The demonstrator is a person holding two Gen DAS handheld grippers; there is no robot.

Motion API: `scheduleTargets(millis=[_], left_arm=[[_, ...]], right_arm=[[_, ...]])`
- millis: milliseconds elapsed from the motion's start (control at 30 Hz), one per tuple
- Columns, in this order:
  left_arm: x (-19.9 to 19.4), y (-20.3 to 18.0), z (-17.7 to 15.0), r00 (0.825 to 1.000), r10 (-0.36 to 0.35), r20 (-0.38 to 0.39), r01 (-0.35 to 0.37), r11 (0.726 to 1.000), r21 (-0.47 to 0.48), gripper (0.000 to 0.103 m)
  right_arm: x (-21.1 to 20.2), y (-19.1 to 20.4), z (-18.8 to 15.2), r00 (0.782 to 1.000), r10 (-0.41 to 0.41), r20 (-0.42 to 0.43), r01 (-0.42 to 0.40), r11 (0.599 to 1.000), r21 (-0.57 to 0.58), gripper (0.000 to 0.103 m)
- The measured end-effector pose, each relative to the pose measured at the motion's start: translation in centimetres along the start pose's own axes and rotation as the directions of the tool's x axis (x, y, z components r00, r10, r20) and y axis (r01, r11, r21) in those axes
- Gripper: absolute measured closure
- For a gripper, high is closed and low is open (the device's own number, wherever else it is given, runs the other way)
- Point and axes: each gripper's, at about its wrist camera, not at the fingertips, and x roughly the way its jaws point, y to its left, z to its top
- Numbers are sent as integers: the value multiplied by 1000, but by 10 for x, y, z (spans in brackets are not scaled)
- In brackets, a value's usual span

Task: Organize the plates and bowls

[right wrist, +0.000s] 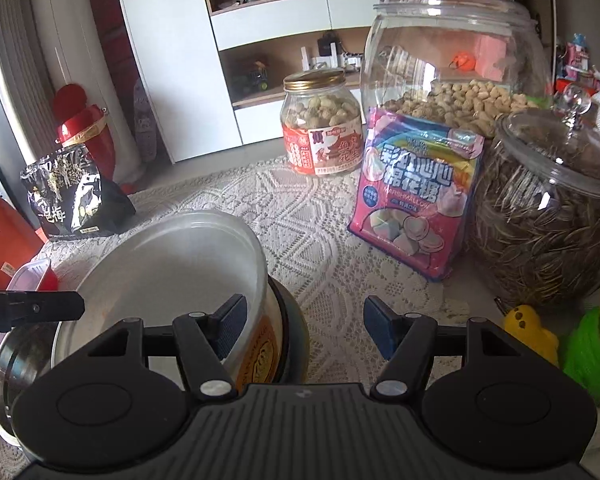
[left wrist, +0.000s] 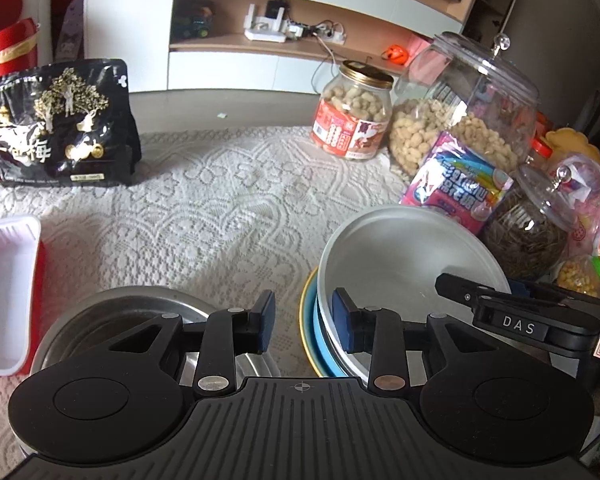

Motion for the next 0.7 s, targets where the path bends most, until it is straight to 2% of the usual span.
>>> scheduleTargets(millis=[133,300,400,467,533,633,700], left_arm=[[9,-6,5,999,11,-49,-10,1000,18,68],[27,-3,13,981,-59,-184,50,997,-53,66],[33,-6,19,978,-38,-207,33,999,-30,60],[36,-13,22,976,-19,-217,21,1000,5,60],[41,-16,23,971,-7,-240,12,1000,20,62],[50,-18,21,958,-8,-287,16,1000,25,63],[56,-17,18,951,-12,-309,20,1000,22,62]], right_arm=[[13,-1,1,995,81,-59,-82,997,-10,38],[27,-7,-5,987,121,-108,-119,993,23,38],[34,-23,-11,968,207,-141,-188,973,136,38],[37,-30,-14,951,262,-163,-229,954,193,41],[36,-31,-15,943,281,-176,-242,946,213,46],[36,-25,-17,934,296,-202,-257,946,199,46],[39,-21,-18,917,326,-230,-281,937,208,45]])
